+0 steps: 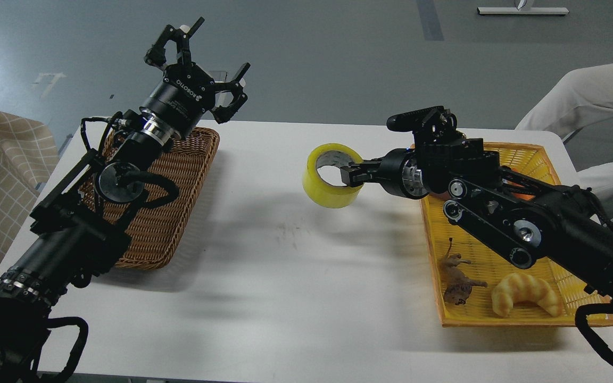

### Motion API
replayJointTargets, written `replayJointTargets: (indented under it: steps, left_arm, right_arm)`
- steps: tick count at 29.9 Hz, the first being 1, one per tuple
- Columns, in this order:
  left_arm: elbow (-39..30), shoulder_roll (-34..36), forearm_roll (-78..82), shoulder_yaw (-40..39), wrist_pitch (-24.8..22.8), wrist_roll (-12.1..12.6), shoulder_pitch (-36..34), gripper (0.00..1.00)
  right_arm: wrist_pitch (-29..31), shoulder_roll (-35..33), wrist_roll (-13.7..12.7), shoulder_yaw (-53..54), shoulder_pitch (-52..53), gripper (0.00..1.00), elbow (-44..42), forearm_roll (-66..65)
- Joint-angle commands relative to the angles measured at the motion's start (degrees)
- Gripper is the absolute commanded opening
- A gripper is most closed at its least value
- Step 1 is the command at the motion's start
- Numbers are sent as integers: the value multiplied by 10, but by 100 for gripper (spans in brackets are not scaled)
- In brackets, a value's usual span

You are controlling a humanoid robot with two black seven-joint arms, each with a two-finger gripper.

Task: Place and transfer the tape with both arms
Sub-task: 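Lift the tape roll out of the tray toward the table center, then lower the tape roll onto the table and open the right gripper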

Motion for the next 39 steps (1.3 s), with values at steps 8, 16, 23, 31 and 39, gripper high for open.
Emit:
replayJointTargets:
  steps: [8, 16, 23, 31, 39]
  left_arm:
    - [0, -1, 0, 0, 0, -1, 1, 98]
    - [0, -3, 0, -1, 0, -3, 3, 98]
    - [0, -3, 0, -1, 0, -3, 2, 98]
    - [0, -4, 0, -1, 0, -3, 3, 98]
    - [0, -4, 0, -1, 0, -4, 3, 98]
  right_arm:
    - [0, 49, 0, -36, 5, 0, -53, -2]
    - [0, 69, 0, -60, 16, 0, -85, -2]
    - [0, 87, 0, -61, 16, 0, -114, -2]
    - [0, 87, 0, -70, 16, 0, -131, -2]
    - [0, 87, 1, -72, 16, 0, -139, -2]
